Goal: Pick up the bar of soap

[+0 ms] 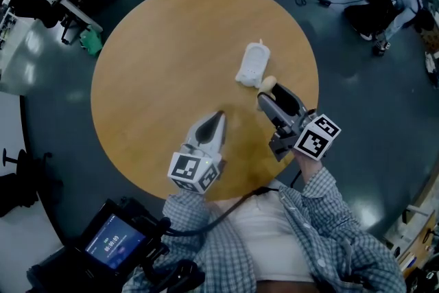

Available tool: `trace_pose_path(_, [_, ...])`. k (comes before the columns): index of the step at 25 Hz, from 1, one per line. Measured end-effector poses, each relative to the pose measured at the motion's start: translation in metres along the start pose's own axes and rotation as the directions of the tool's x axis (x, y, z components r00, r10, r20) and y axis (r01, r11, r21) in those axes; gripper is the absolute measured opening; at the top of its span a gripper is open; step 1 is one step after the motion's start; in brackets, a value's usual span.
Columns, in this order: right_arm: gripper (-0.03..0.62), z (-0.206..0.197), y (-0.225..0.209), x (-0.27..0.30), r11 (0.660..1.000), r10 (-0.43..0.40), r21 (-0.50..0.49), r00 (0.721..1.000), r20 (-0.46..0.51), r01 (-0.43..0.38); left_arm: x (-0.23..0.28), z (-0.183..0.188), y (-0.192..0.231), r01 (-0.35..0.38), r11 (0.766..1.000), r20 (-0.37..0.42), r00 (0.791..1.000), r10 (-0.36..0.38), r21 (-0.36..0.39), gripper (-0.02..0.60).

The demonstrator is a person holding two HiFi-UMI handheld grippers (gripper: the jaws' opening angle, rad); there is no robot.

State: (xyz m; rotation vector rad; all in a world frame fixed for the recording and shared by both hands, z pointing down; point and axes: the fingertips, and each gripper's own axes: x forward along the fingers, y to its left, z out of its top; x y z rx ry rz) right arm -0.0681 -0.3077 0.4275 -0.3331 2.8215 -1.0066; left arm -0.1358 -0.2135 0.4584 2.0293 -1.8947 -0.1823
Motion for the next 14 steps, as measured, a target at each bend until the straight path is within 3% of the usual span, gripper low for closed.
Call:
trace_pose_path(7, [0.259,-0.013,0.000,0.000,1.000,0.020,-0.004,1.000,-0.011,-0.020,-0.004,-0.009,0.004,-0.010,1.000,-0.004,1.000,0.010,0.005,-0.002])
trace_pose_path(14, [0.258,0.042,-0.030,-0.008,1.000,0.027,-0.004,0.999,-0.035,-0.027,0.049,0.014,-0.027,-0.028,1.000,-0.007,1.000,0.028,-0.004,-0.002])
